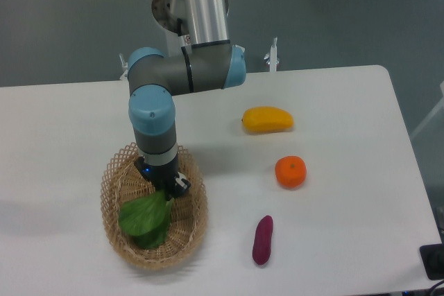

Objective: Pick up the green vegetable from the basket
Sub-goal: 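Lift the bok choy out of the basket and carry it away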

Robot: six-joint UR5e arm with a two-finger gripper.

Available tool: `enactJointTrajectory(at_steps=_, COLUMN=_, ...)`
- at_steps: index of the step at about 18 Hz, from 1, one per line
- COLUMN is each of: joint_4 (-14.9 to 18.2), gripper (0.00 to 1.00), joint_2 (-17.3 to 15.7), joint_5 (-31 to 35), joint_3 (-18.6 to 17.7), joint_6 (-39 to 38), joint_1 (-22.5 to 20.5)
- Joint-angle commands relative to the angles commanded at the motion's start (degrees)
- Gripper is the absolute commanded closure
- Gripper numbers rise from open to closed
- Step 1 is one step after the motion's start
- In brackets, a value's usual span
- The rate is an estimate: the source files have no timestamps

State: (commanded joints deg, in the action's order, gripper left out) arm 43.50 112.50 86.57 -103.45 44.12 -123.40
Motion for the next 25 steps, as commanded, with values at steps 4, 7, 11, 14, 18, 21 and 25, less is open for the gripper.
enactJointTrajectory(at_steps=4, joint_4=1.1, gripper=0.67, joint_2=-1.8, joint_5=0.2, joint_3=3.1, joint_6=0.3, joint_1=-1.5)
enactJointTrajectory(at_steps=7, joint_4=1.9, gripper=0.67, joint_2=-3.6, joint_5=0.0, joint_3=5.3, joint_6=3.4, joint_1=-4.4)
enactJointTrajectory(at_steps=11, joint_4=10.3, gripper=0.67, joint_2=-5.6, joint_5=-0.5, joint_3=11.1, joint_6=7.9, joint_1=-8.8)
enactJointTrajectory(at_steps=14, joint_4=17.5, gripper=0.67, joint_2=-6.1, joint_5=-2.9, joint_3=15.6, joint_6=12.2, joint_1=-12.8)
enactJointTrajectory(at_steps=18, joint_4=22.4, gripper=0.67, joint_2=-6.4, joint_5=-4.7, joint_3=20.2, joint_6=18.3, joint_1=-18.5)
enactJointTrajectory(at_steps=21, joint_4=25.7, gripper=0.67, joint_2=-6.4, joint_5=-5.5, joint_3=21.8, joint_6=23.9, joint_1=-22.4)
enactJointTrajectory(at_steps=25, joint_4=26.4, gripper=0.67, joint_2=-6.4, joint_5=-5.4, joint_3=21.9, joint_6=30.0, joint_1=-25.7)
